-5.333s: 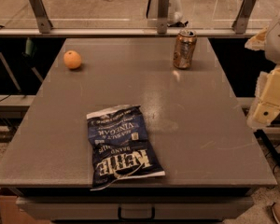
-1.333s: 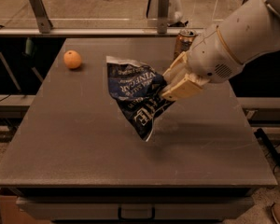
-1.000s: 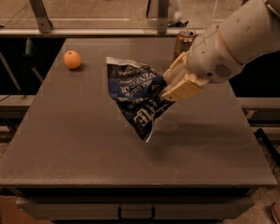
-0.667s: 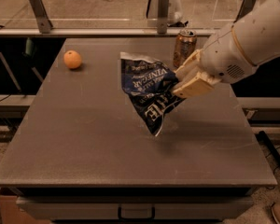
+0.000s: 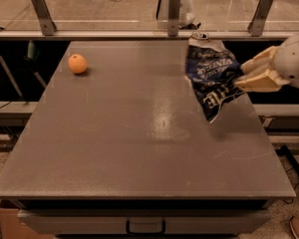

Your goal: Move blue chip bag near orange can

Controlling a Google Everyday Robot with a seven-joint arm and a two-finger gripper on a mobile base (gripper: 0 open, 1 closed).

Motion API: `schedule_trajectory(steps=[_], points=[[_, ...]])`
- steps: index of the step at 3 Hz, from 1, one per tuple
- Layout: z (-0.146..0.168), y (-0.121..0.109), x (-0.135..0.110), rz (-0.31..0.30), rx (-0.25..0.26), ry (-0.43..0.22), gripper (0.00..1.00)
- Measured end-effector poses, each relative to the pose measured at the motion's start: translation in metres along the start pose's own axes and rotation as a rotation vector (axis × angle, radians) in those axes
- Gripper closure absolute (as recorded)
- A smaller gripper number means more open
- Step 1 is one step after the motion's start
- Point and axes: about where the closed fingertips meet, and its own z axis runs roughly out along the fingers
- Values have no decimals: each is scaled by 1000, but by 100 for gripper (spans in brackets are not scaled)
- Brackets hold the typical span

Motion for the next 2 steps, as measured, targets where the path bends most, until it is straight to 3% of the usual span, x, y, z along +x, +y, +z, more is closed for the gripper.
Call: schedule_trajectory(steps=[1, 2], points=[[-9, -40, 33, 51, 84, 0, 100], [2, -77, 60, 117, 146, 4, 100]])
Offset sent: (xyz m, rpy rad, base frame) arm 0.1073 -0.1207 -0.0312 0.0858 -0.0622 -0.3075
